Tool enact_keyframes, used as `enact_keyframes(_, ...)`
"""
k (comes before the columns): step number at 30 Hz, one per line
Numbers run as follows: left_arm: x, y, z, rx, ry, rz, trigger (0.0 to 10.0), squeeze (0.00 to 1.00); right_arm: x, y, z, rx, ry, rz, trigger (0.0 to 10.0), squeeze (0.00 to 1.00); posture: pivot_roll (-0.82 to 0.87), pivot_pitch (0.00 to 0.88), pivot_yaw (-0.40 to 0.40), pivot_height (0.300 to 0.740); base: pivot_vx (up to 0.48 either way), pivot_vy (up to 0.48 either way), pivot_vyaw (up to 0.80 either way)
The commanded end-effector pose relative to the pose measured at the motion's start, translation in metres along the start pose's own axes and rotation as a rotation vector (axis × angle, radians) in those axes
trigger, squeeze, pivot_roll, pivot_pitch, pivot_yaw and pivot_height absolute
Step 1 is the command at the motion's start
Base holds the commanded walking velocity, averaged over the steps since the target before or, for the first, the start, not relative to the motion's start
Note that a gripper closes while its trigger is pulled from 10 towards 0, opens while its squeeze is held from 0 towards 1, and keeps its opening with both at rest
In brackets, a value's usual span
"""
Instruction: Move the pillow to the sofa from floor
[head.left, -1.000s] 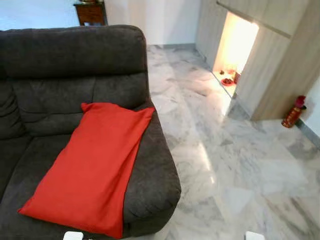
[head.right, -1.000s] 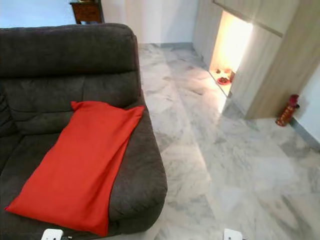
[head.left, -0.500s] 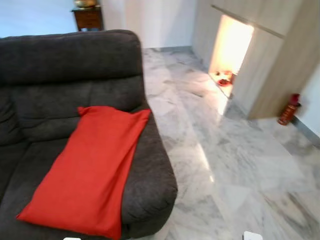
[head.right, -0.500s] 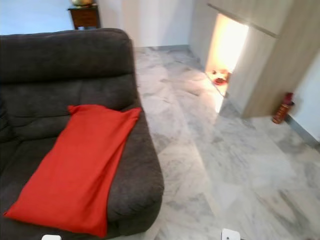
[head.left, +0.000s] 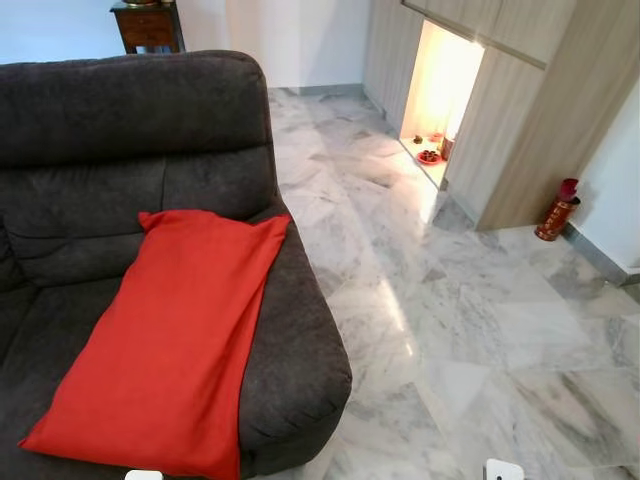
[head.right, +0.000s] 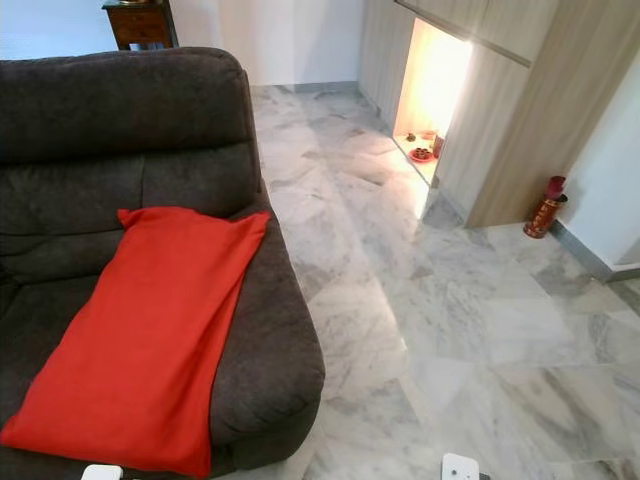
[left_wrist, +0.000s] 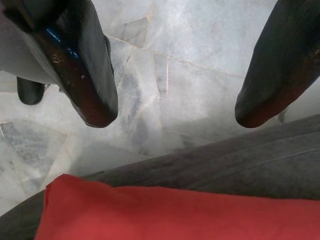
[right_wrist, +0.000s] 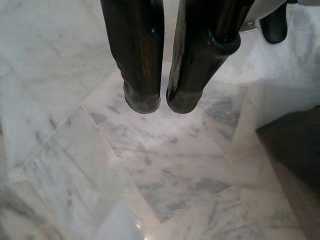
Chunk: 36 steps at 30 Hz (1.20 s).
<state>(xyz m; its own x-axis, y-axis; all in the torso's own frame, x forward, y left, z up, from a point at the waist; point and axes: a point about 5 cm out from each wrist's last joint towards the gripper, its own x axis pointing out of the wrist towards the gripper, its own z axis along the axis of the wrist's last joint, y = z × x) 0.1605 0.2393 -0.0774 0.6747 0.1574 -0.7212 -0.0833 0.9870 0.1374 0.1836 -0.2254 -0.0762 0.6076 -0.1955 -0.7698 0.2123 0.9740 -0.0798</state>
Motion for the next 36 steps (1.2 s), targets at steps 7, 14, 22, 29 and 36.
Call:
enact_keyframes(7,-0.0035,0.0034,-0.0099,-0.029,0.030,0.022,10.0,0.00,0.0000,0.0058,0.0020,-0.048,-0.022,0.039,10.0,0.00,0.11,0.075,0.004,0.740,0.000,0.000,0.80)
enact_keyframes(14,-0.0038,0.0018,-0.0113,-0.033,0.036,0.020,10.0,0.00,-0.0002,0.0059,0.0006,-0.016,-0.015,0.048,10.0,0.00,0.10,0.081,0.003,0.740,0.000,0.000,0.76)
enact_keyframes(22,-0.0034,0.0001,-0.0106,-0.051,0.033,0.011,10.0,0.00,-0.0001,0.0054,0.0009,0.018,-0.015,0.045,10.0,0.00,0.10,0.084,0.003,0.740,0.000,0.000,0.07)
enact_keyframes(29,-0.0041,0.0023,-0.0130,-0.071,0.045,0.020,10.0,0.00,-0.0001,0.0069,0.0011,0.028,-0.017,0.056,10.0,0.00,0.10,0.085,0.002,0.740,0.000,0.480,0.00)
enact_keyframes(36,-0.0045,0.0013,-0.0149,-0.073,0.055,0.019,10.0,0.00,-0.0002,0.0089,0.0011,0.027,-0.021,0.069,10.0,0.00,0.10,0.087,0.003,0.740,0.000,0.480,0.00)
